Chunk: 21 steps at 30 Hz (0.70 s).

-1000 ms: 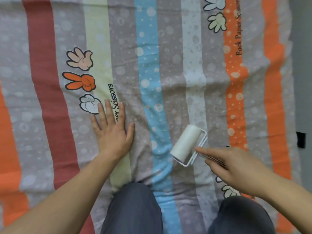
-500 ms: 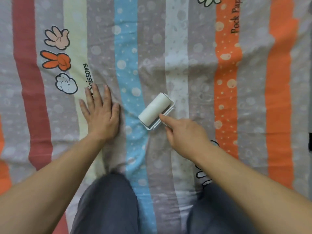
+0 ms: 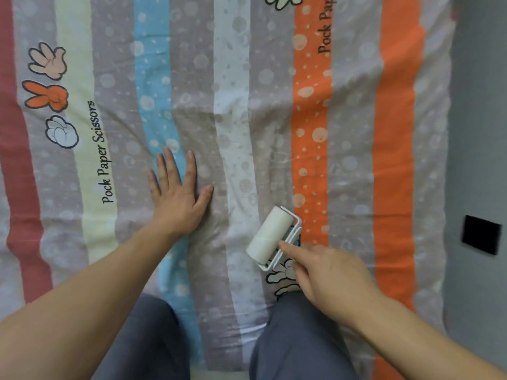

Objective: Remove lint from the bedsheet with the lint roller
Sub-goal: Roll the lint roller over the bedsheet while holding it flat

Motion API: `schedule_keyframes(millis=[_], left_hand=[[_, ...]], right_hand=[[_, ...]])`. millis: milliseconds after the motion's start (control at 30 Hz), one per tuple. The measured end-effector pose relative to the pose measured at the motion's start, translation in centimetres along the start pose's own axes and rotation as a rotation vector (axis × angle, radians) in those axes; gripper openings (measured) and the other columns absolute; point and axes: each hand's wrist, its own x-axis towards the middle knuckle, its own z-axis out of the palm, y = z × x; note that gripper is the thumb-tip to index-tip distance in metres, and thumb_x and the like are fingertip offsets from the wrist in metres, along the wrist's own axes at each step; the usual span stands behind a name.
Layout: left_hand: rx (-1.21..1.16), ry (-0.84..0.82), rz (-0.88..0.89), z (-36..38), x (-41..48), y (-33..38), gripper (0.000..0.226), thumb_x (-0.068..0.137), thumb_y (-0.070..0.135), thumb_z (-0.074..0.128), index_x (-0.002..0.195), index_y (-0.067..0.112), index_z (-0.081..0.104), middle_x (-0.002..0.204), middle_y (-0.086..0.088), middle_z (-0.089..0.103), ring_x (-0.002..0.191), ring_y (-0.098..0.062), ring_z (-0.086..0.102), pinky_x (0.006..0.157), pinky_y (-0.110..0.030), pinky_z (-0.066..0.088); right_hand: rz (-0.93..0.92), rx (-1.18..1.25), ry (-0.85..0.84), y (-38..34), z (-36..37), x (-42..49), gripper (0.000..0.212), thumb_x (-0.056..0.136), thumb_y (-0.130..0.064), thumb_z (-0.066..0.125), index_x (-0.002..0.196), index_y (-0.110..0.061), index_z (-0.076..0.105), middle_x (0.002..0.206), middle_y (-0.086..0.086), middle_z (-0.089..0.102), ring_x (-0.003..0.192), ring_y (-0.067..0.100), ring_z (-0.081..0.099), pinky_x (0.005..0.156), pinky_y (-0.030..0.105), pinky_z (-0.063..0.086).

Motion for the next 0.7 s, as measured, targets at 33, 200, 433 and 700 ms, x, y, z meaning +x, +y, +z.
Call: schedule_keyframes(millis=[33, 200, 433, 700], left_hand=[[0.001, -0.015, -0.007, 0.0, 0.0, 0.1, 0.078, 0.094, 0.069, 0.016, 0.155, 0.040, -0.023, 0.161, -0.008, -0.037, 0.144, -0.023, -0.042, 0.116, -0.046, -0.026], [-0.106, -0.027, 0.026, -2.1, 1.0, -1.3, 0.069, 0.095, 0.053, 0.035, 0.160, 0.041, 0.015, 0.169, -0.010, -0.009, 0.155, -0.030, -0.011, 0.123, -0.047, -0.005], [-0.210, 0.127, 0.029, -4.2, 0.7, -1.0, 0.064, 0.095, 0.036, 0.037, 0.153, 0.008, 0.040, 0.162, -0.022, 0.027, 0.149, -0.039, 0.025, 0.122, -0.049, 0.020], [-0.092, 0.098, -0.012, -0.9, -0.6, 1.4, 0.066, 0.106, 0.045, 0.035, 0.162, 0.035, 0.002, 0.167, -0.007, -0.021, 0.153, -0.028, -0.023, 0.121, -0.058, -0.014]], right_hand=[[-0.030, 0.013, 0.011, 0.3, -0.6, -0.4, 0.045, 0.094, -0.043, 0.037, 0.139, -0.047, 0.036, 0.094, -0.005, 0.064, 0.082, 0.027, 0.066, 0.060, 0.039, 0.049], [-0.066, -0.045, 0.216, -0.6, -3.9, 3.8, 0.043, 0.090, -0.040, 0.043, 0.131, -0.042, 0.053, 0.069, 0.000, 0.059, 0.053, 0.028, 0.058, 0.041, 0.032, 0.037], [-0.065, -0.053, 0.225, -2.8, -1.9, 13.1, 0.050, 0.101, -0.031, 0.038, 0.149, -0.037, 0.025, 0.095, 0.009, 0.060, 0.076, 0.029, 0.060, 0.055, 0.033, 0.038], [-0.056, -0.174, 0.257, 1.6, 1.3, 7.4, 0.054, 0.088, -0.028, 0.062, 0.140, -0.032, 0.048, 0.081, 0.006, 0.059, 0.047, 0.027, 0.051, 0.040, 0.025, 0.028]])
